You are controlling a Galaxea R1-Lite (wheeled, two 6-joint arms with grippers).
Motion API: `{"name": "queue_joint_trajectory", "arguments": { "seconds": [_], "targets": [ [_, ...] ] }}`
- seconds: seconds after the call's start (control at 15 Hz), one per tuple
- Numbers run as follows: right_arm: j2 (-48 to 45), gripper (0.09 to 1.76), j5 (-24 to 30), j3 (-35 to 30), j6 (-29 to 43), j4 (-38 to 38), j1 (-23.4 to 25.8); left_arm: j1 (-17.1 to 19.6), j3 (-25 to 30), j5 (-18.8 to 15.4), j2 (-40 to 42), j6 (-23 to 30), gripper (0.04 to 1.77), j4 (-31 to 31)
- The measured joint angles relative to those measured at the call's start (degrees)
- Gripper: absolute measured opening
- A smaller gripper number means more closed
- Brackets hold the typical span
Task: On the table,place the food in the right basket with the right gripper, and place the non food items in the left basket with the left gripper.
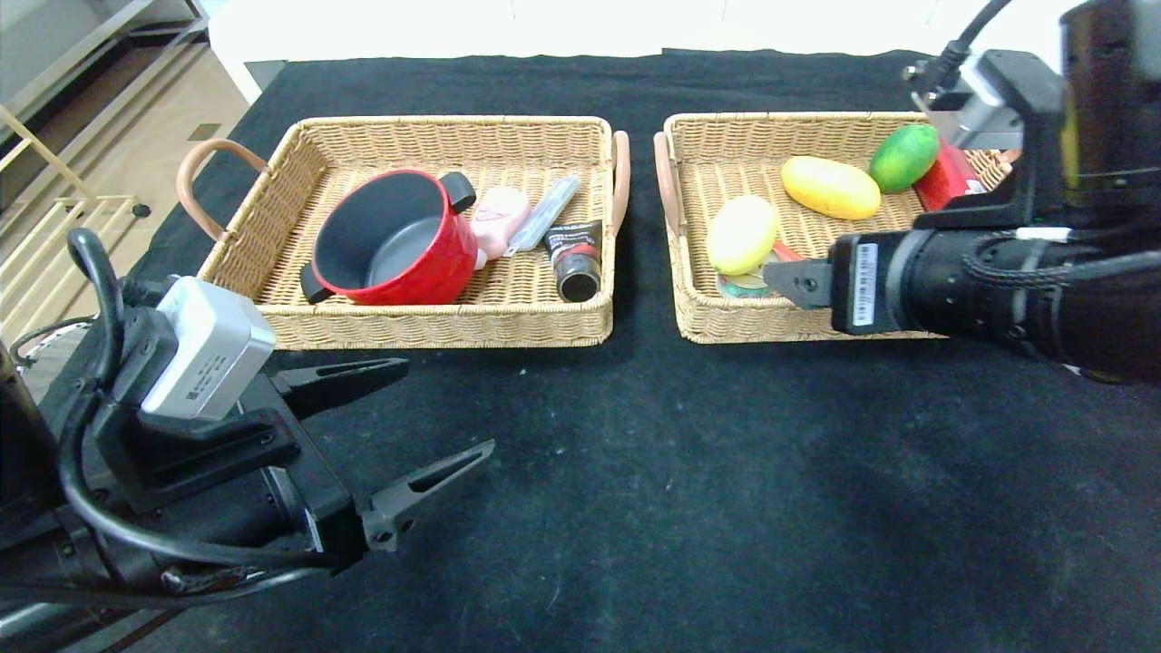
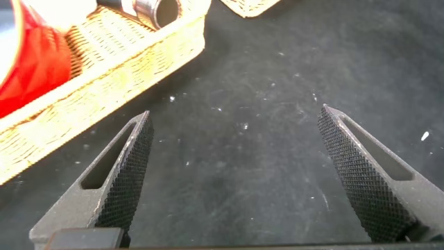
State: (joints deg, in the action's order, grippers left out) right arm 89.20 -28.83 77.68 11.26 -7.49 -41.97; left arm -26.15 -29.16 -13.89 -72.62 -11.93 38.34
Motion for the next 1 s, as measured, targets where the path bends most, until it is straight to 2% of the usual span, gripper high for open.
{"name": "queue_joint_trajectory", "arguments": {
  "seconds": [0.27, 0.4, 0.6, 0.8, 1.0],
  "targets": [
    [-12.0, 1.70, 1.1, -10.8, -4.4, -0.7, 0.0, 0.1, 0.8, 6.2, 2.8, 0.0, 1.72, -1.4],
    [-18.4, 1.70, 1.2, -14.9, -6.2, -3.0, 0.4, 0.1, 0.9, 9.2, 6.3, 0.0, 1.72, -5.0],
    [-29.4, 1.70, 1.4, -19.5, -7.4, -9.7, 2.3, 0.1, -0.6, 12.2, 15.4, 0.0, 1.72, -19.4],
    [-40.9, 1.70, 2.3, -22.1, -7.9, -18.5, 7.8, 0.9, -3.8, 13.9, 26.7, 0.0, 1.72, -35.1],
    [-51.2, 1.70, 6.7, -22.5, -9.6, -28.1, 14.3, 5.3, -5.7, 13.8, 36.3, 0.0, 1.72, -44.3]
  ]
}}
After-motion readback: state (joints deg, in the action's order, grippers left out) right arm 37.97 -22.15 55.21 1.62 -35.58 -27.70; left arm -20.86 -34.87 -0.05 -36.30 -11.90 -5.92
